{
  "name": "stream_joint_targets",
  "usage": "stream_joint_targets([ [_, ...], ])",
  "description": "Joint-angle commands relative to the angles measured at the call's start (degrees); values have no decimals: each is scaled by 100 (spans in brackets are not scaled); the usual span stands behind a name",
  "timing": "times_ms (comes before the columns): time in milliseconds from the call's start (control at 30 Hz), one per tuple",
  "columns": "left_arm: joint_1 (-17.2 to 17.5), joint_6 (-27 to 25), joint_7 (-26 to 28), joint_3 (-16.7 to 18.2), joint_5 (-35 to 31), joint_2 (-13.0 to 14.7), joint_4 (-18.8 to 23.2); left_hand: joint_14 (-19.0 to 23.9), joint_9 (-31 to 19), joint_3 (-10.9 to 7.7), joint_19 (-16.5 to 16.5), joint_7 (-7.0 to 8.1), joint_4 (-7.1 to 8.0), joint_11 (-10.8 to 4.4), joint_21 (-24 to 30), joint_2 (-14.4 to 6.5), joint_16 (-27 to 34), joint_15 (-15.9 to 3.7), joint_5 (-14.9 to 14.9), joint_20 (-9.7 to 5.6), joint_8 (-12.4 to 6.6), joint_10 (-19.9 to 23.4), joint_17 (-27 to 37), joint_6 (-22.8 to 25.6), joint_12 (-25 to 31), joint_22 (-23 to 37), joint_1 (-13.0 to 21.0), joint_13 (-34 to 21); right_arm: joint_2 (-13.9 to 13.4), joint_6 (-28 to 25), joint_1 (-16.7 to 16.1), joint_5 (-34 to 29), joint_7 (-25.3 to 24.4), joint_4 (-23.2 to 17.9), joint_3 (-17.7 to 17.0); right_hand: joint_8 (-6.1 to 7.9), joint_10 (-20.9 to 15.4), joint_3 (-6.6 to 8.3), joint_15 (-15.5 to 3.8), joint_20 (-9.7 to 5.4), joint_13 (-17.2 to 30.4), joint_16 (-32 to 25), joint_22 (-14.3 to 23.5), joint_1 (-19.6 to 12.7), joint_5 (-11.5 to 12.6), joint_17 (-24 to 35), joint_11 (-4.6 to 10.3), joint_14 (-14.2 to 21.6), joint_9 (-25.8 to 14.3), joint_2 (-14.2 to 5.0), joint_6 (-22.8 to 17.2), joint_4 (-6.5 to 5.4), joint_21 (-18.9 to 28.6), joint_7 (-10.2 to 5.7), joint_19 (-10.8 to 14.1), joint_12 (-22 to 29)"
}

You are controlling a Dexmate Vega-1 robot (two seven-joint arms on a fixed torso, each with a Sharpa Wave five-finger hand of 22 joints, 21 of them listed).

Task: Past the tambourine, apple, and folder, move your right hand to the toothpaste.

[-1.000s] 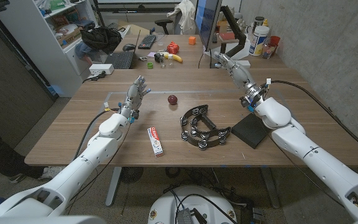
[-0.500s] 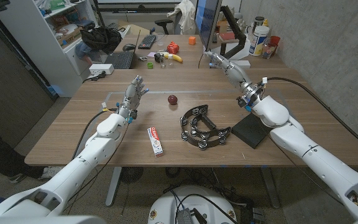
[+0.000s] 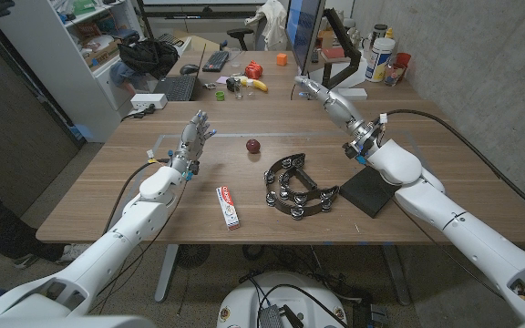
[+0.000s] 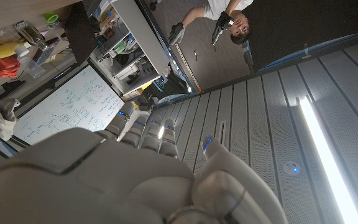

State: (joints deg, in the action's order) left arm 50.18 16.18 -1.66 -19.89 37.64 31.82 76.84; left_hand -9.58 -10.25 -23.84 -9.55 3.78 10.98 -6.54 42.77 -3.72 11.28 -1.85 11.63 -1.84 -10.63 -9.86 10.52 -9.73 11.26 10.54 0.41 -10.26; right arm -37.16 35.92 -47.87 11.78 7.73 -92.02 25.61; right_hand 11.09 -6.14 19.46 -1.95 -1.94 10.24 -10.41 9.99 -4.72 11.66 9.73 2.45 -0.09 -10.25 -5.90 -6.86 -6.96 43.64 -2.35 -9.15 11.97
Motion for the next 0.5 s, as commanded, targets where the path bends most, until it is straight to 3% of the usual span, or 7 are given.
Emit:
stream_joint_targets([
  [33,9,11,-11,7,0,6,-10,-1089,-33,18,-1103,3,0,15,-36,-617,39,-281,34,-473,-40,-819,29,-902,24,9,-26,-21,-67,81,-39,-414,-93,-172,-9,-13,-49,31,-326,-664,17,-43,20,-63,-14,17,6,28,-31,-353,-63,29,-17,-6,13,9],
  [500,16,13,-1,16,0,12,9,-1080,-33,31,-1098,1,-1,16,-44,-618,36,-273,37,-466,-38,-803,28,-892,24,9,-25,-21,-152,107,-22,-916,-168,-380,-2,-13,-52,57,-332,-686,17,-39,21,-94,-9,9,26,37,-30,-378,-77,41,-36,-18,36,5],
])
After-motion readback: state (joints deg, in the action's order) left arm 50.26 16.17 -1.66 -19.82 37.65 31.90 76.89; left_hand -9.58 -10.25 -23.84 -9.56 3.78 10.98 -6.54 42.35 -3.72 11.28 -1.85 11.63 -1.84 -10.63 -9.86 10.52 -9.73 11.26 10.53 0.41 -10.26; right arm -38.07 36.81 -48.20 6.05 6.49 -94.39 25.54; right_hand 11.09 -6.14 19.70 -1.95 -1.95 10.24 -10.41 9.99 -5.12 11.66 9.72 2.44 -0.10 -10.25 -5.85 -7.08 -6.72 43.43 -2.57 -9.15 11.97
